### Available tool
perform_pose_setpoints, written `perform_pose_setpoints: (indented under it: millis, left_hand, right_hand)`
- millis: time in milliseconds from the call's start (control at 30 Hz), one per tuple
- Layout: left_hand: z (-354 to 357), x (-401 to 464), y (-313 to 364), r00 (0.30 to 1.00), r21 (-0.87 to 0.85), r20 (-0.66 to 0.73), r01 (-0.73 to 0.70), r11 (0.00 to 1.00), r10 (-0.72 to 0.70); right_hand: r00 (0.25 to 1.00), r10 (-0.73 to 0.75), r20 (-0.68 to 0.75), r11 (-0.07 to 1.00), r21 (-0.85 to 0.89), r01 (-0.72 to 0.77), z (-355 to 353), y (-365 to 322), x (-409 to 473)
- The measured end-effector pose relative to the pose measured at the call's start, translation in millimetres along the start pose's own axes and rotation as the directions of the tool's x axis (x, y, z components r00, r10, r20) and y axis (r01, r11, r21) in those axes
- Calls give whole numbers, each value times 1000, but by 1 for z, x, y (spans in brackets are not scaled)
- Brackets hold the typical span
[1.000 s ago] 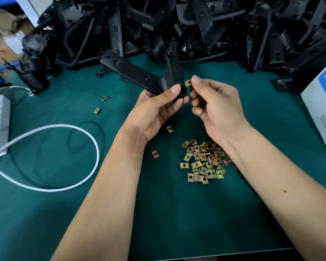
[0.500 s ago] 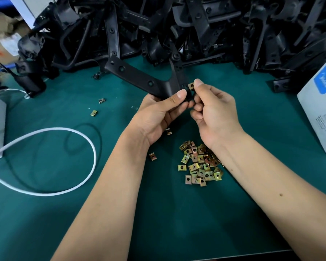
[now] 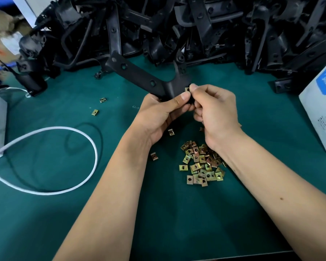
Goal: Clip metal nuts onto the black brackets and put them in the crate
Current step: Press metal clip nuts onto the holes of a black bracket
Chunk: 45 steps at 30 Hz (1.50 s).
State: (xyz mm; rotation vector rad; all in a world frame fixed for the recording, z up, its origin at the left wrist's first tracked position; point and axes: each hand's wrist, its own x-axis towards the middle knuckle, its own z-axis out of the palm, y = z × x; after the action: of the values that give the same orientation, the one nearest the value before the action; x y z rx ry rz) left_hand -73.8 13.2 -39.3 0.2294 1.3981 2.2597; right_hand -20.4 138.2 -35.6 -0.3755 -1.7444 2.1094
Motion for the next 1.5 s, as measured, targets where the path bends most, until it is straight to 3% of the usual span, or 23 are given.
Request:
perform_pose_setpoints:
  millis: [100, 267, 333, 367, 433, 500, 633, 733, 767, 833, 900, 933, 1067, 1267, 1500]
  left_hand:
    - [-4, 1, 0, 993, 85, -67, -89, 992, 95]
    - [-6, 2, 1, 963, 93, -190, -178, 980, 193]
    - [-10, 3, 7, 946, -21, -264, -201, 979, 188]
    - [-14, 3, 9, 939, -70, -294, -207, 976, 178]
    - [-20, 3, 13, 936, -137, -315, -207, 969, 155]
    - [-22, 2, 14, 939, -173, -315, -201, 964, 138]
    - [-21, 0, 15, 957, -191, -269, -161, 968, 106]
    - [-19, -1, 13, 972, -103, -211, -131, 986, 108]
    - [-18, -2, 13, 977, -56, -184, -117, 992, 105]
    - [-18, -4, 14, 986, 27, -141, -87, 996, 90]
    - [-18, -5, 15, 990, 92, -113, -72, 993, 82]
    - [-18, -6, 16, 992, 123, -95, -68, 990, 80]
    - [-15, -11, 18, 999, 236, -8, -45, 971, 48]
    - [-10, -13, 19, 999, 254, 24, -45, 966, 40]
    - [-10, -12, 17, 998, 285, 38, -58, 957, 49]
  right_hand:
    - [988, -134, 76, 964, -221, 147, -2, 0, 2]
    - [977, -101, 187, 929, -335, 160, -5, -4, 5]
    - [933, -204, 298, 793, -508, 335, -7, -4, 6]
    - [892, -186, 411, 689, -592, 417, -8, -5, 6]
    - [806, -19, 592, 466, -708, 531, -9, -6, 6]
    - [750, 64, 659, 359, -716, 599, -10, -6, 7]
    - [716, 12, 698, 396, -661, 638, -11, -5, 11]
    - [764, -71, 642, 396, -685, 612, -12, -2, 12]
    - [804, -100, 587, 446, -695, 563, -12, 0, 13]
    - [907, -103, 407, 712, -607, 353, -15, 1, 15]
    - [971, -34, 237, 931, -346, 118, -17, -1, 18]
    - [980, -11, 196, 971, -233, 57, -19, -4, 19]
    - [976, -18, 215, 1000, -10, 20, -19, -8, 22]
    - [982, -85, 166, 996, 41, 79, -18, -11, 19]
    - [964, -146, 224, 989, 8, 148, -20, -14, 21]
